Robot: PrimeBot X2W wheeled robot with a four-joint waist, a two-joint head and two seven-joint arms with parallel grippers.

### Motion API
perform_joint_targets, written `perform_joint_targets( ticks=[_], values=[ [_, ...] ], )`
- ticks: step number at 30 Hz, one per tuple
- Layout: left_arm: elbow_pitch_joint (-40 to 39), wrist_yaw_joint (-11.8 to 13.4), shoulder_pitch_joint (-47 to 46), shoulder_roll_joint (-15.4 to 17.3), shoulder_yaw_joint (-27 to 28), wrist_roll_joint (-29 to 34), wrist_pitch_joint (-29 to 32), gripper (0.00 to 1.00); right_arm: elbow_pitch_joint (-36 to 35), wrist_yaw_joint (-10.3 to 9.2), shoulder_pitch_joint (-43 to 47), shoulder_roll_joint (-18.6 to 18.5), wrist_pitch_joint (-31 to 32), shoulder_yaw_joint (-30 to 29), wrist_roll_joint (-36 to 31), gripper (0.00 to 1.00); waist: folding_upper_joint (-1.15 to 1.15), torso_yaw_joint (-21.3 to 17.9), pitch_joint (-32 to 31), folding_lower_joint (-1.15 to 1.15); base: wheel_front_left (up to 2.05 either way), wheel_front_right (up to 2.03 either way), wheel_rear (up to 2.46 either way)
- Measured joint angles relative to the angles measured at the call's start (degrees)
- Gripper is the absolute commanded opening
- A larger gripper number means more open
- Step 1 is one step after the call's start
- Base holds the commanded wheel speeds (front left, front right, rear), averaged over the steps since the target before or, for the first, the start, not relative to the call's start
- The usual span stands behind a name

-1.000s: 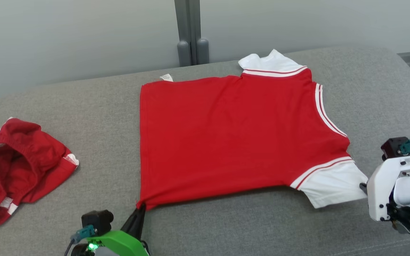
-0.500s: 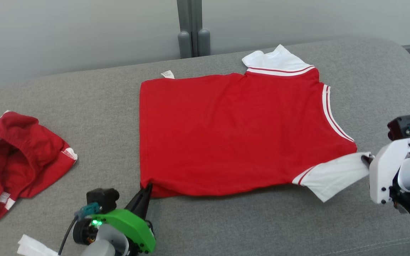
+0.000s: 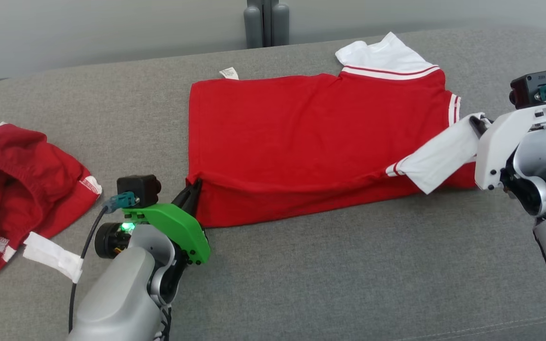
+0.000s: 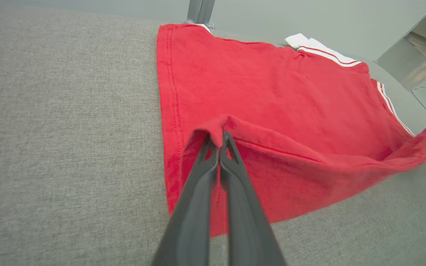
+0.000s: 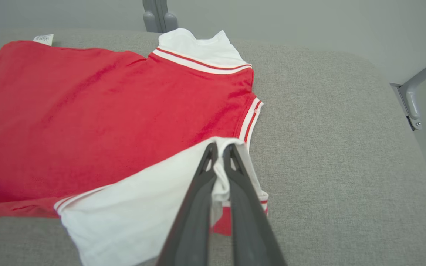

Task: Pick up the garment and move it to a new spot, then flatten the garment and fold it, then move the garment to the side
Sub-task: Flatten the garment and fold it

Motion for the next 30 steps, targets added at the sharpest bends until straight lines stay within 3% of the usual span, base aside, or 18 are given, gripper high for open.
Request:
perform_joint_targets(
  ticks=[13,14,15,16,19,23,30],
  values=[
    [5.7,-0.1,-4.5,-1.7,-0.5,0.3,-1.4,0.00,13.2,0.00,-8.9,2.1,-10.8,3.9,-0.5,0.00,0.00,1.7,3.8,0.00,0.00,0.00,0.00],
    [6.0,-0.2,-4.6,-1.7,-0.5,0.3,-1.5,0.23,13.8,0.01,-9.3,2.2,-11.9,3.9,-0.5,0.39,0.00,1.9,3.9,0.00,0.00,0.00,0.00],
    [6.3,-0.2,-4.8,-1.9,-0.5,0.3,-1.6,0.89,14.4,0.01,-9.9,2.3,-13.3,3.9,-0.6,1.00,0.00,2.0,4.0,0.00,0.00,0.00,0.00],
    [6.6,-0.2,-5.0,-2.0,-0.6,0.3,-1.9,1.00,14.8,0.01,-10.5,2.4,-15.1,3.7,-0.9,1.00,0.00,2.1,4.2,0.00,0.00,0.00,0.00],
    [7.3,-0.2,-5.6,-2.1,-0.8,0.7,-2.7,1.00,15.9,0.01,-11.9,2.8,-19.5,3.8,-1.4,1.00,0.00,2.2,4.3,0.00,0.00,0.00,0.00],
    [7.7,0.5,-5.7,-1.9,-1.6,1.6,-3.7,1.00,17.6,0.01,-12.2,3.0,-20.7,4.5,-0.6,1.00,0.00,2.3,3.8,0.00,0.00,0.00,0.00],
    [7.6,2.7,-2.7,-0.8,-3.2,3.1,-3.8,1.00,19.9,0.01,-9.0,-0.3,-12.6,3.9,1.5,1.00,0.00,2.1,2.4,0.00,0.00,0.00,0.00]
  ],
)
